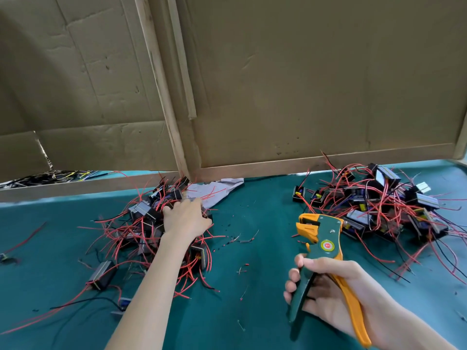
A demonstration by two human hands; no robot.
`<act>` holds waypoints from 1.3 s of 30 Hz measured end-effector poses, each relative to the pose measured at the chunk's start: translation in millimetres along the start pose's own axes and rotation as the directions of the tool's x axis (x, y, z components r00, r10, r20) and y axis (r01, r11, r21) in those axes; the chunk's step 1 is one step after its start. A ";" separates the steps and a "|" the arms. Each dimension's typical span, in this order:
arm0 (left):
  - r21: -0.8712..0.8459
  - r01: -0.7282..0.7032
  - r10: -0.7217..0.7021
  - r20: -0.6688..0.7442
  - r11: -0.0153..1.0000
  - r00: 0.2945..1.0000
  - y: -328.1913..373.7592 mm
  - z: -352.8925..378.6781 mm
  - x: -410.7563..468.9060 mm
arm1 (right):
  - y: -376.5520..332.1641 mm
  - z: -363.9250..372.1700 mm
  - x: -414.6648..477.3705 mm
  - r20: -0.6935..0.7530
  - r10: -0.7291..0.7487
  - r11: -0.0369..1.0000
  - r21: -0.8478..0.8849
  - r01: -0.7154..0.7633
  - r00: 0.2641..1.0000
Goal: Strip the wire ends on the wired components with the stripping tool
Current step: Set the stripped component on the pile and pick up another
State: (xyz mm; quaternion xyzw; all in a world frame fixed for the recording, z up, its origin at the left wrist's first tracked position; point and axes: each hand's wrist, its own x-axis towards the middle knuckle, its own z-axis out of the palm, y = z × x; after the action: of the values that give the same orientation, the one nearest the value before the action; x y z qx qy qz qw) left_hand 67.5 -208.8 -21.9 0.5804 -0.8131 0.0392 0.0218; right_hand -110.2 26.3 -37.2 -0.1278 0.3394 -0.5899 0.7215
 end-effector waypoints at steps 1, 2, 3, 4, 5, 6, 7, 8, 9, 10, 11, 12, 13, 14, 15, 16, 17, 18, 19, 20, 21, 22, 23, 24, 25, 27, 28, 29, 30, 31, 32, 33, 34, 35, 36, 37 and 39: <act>0.007 -0.001 0.001 -0.023 1.000 1.000 1.6 1.6 0.1 | 0.0 -0.3 0.0 0.002 0.001 1.000 -0.001 -0.001 1.000; 0.012 -0.003 0.004 -0.044 1.000 0.999 2.6 3.1 0.1 | 0.0 -0.7 0.2 0.005 0.001 1.000 -0.003 -0.001 1.000; 0.017 -0.009 0.010 -0.062 1.000 0.998 3.4 4.3 0.1 | 0.1 -1.0 0.3 0.008 0.001 1.000 -0.005 -0.001 1.000; 0.024 -0.021 0.023 -0.080 0.999 0.997 3.8 5.6 0.1 | 0.4 -1.2 0.5 0.012 -0.002 1.000 -0.005 0.002 1.000; 0.030 -0.042 0.045 -0.096 0.999 0.994 3.8 7.0 0.4 | 0.7 -1.1 0.6 0.015 -0.005 1.000 -0.004 0.006 1.000; 0.028 -0.070 0.073 -0.107 0.997 0.992 3.8 7.9 0.9 | 1.0 -1.3 1.0 0.015 -0.008 1.000 -0.005 0.008 1.000; 0.021 -0.100 0.102 -0.115 0.995 0.988 4.3 8.1 1.3 | 1.2 -1.4 1.3 0.014 -0.009 1.000 -0.008 0.009 1.000; 0.013 -0.127 0.128 -0.122 0.992 0.984 5.6 7.3 1.5 | 1.3 -1.9 1.8 0.015 -0.008 1.000 -0.009 0.009 1.000; 0.003 -0.149 0.148 -0.130 0.989 0.980 7.5 5.5 0.9 | 1.2 -2.5 2.0 0.017 -0.008 1.000 -0.009 0.008 1.000; -0.026 -0.163 0.157 -0.142 0.986 0.977 10.1 2.6 -0.1 | 0.8 -3.4 2.4 0.018 -0.010 1.000 -0.009 0.010 1.000; -0.089 -0.174 0.158 -0.161 0.981 0.974 13.3 -1.8 -1.3 | 0.2 -4.8 2.6 0.018 -0.014 1.000 -0.007 0.014 1.000; -0.198 -0.192 0.154 -0.192 0.961 0.969 16.6 -7.4 -2.6 | -0.2 -6.4 3.0 0.019 -0.017 1.000 -0.004 0.017 1.000; -0.339 -0.222 0.148 -0.231 0.914 0.962 20.1 -14.0 -4.4 | -0.6 -8.0 3.4 0.020 -0.018 1.000 0.000 0.018 1.000; -0.482 -0.262 0.142 -0.272 0.836 0.952 23.7 -20.9 -6.7 | -0.8 -9.5 3.6 0.022 -0.019 1.000 0.003 0.019 1.000; -0.594 -0.307 0.140 -0.311 0.744 0.940 27.5 -28.3 -9.1 | -0.9 -10.3 3.8 0.028 -0.021 1.000 0.003 0.021 0.999; -0.674 -0.349 0.142 -0.344 0.651 0.928 31.2 -35.9 -11.8 | -1.1 -11.1 4.1 0.035 -0.023 1.000 0.004 0.023 0.999; -0.741 -0.378 0.145 -0.362 0.555 0.921 34.5 -42.6 -14.6 | -1.4 -11.7 4.0 0.041 -0.025 1.000 0.005 0.025 0.999; -0.802 -0.387 0.154 -0.357 0.454 0.921 37.8 -48.8 -18.2 | -1.7 -12.6 4.2 0.044 -0.027 1.000 0.008 0.026 0.999; -0.852 -0.380 0.182 -0.336 0.360 0.924 40.8 -53.9 -22.3 | -2.0 -13.6 4.4 0.046 -0.027 1.000 0.011 0.027 0.999; -0.884 -0.365 0.226 -0.307 0.293 0.925 43.5 -56.7 -25.7 | -2.1 -14.2 4.6 0.047 -0.027 1.000 0.013 0.027 0.999; -0.900 -0.349 0.277 -0.277 0.261 0.920 45.7 -57.8 -28.4 | -2.3 -14.5 4.6 0.048 -0.028 1.000 0.011 0.027 0.998; -0.911 -0.333 0.326 -0.247 0.243 0.913 48.0 -56.9 -30.0 | -2.4 -14.4 4.7 0.046 -0.030 1.000 0.009 0.029 0.999; -0.925 -0.309 0.360 -0.217 0.221 0.907 49.8 -54.1 -30.6 | -2.4 -14.1 5.0 0.041 -0.031 0.999 0.007 0.031 0.999; -0.943 -0.272 0.376 -0.186 0.190 0.908 51.7 -51.6 -31.0 | -2.4 -13.6 4.9 0.037 -0.034 0.999 0.006 0.034 0.999; -0.960 -0.232 0.373 -0.160 0.156 0.914 54.0 -49.2 -31.1 | -2.6 -13.2 5.0 0.033 -0.036 0.999 0.006 0.036 0.999; -0.972 -0.203 0.300 -0.160 0.119 0.940 59.8 -43.6 -31.0 | -3.2 -12.9 4.6 0.028 -0.042 0.999 0.005 0.042 0.999; -0.967 -0.222 0.235 -0.189 0.122 0.954 63.1 -41.0 -30.5 | -3.4 -12.5 4.5 0.028 -0.044 0.999 0.004 0.044 0.999; -0.960 -0.249 0.171 -0.226 0.130 0.959 66.3 -38.6 -30.7 | -3.5 -12.1 4.6 0.028 -0.046 0.999 0.003 0.046 0.999; -0.953 -0.273 0.129 -0.256 0.129 0.958 70.0 -36.9 -31.4 | -3.5 -12.0 5.0 0.025 -0.049 0.999 0.002 0.049 0.998; -0.952 -0.287 0.110 -0.276 0.109 0.955 73.8 -36.2 -33.9 | -3.5 -12.4 5.6 0.022 -0.053 0.999 0.001 0.053 0.998; -0.953 -0.295 0.109 -0.287 0.064 0.952 77.9 -36.2 -37.1 | -3.7 -13.1 6.2 0.024 -0.055 0.998 0.000 0.055 0.998; -0.954 -0.299 0.111 -0.295 0.020 0.949 81.0 -36.5 -40.3 | -3.9 -14.3 6.8 0.031 -0.058 0.998 0.001 0.058 0.998; -0.956 -0.293 0.104 -0.294 -0.023 0.950 83.5 -37.3 -42.1 | -4.2 -15.8 7.6 0.041 -0.059 0.998 0.003 0.059 0.997; -0.960 -0.272 0.093 -0.277 -0.063 0.956 84.4 -38.7 -43.5 | -4.7 -17.6 8.3 0.049 -0.060 0.998 0.006 0.060 0.997; -0.966 -0.233 0.083 -0.243 -0.112 0.966 85.1 -41.4 -44.6 | -5.1 -19.6 9.0 0.056 -0.062 0.998 0.008 0.061 0.997; -0.968 -0.185 0.076 -0.200 -0.169 0.977 85.0 -45.0 -45.5 | -5.6 -21.2 9.8 0.061 -0.063 0.998 0.009 0.062 0.996; -0.954 -0.118 0.084 -0.146 -0.274 0.986 83.0 -51.6 -45.1 | -6.0 -24.0 10.7 0.073 -0.064 0.998 0.009 0.063 0.995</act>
State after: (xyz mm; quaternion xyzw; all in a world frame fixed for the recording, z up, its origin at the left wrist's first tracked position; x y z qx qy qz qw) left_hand 3.2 -134.8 22.6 0.2636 -0.5694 -0.6137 0.4792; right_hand -129.4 19.8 -54.9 -0.1575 0.3066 -0.6086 0.7147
